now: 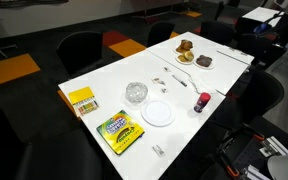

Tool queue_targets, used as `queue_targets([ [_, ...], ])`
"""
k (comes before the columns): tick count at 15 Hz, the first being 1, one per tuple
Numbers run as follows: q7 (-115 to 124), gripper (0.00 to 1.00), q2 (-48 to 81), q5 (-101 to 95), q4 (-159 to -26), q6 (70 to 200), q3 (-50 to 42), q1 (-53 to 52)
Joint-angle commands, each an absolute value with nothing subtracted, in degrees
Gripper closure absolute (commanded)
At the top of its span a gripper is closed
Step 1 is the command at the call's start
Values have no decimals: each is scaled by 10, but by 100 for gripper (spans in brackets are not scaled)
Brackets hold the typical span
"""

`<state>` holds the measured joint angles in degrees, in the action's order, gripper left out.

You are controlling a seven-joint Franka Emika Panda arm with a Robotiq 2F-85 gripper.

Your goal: Take the lid of the glass container, put some candy in it and put the lid back on

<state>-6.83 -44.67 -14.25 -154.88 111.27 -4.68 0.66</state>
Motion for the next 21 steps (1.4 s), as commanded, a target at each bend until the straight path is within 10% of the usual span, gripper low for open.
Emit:
queue_targets([
  [1, -119, 0, -303, -110, -1509, 1246, -74, -24],
  [21, -256, 0, 164, -2, -1117, 1240, 60, -78],
])
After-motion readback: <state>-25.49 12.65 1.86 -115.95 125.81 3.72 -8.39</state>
